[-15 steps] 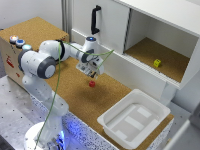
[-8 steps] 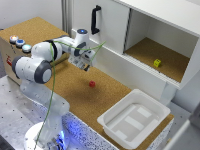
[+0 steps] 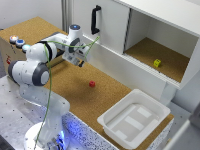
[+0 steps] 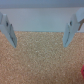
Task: Place the pink object on the table
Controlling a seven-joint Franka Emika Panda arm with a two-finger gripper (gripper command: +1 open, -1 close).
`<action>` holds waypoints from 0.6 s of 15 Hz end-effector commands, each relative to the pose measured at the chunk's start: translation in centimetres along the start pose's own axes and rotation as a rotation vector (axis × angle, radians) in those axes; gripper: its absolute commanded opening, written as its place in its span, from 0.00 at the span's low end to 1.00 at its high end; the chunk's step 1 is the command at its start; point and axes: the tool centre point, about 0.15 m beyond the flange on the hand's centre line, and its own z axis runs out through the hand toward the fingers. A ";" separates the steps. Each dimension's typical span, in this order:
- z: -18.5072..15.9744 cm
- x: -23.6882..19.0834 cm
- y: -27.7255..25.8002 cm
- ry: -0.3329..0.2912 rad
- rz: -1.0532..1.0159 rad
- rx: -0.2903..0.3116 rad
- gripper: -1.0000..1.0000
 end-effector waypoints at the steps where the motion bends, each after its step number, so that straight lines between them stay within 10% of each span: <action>1: -0.5 0.1 -0.8 -0.033 0.012 0.004 1.00; 9: -1.2 0.3 -1.7 0.004 -0.039 -0.010 1.00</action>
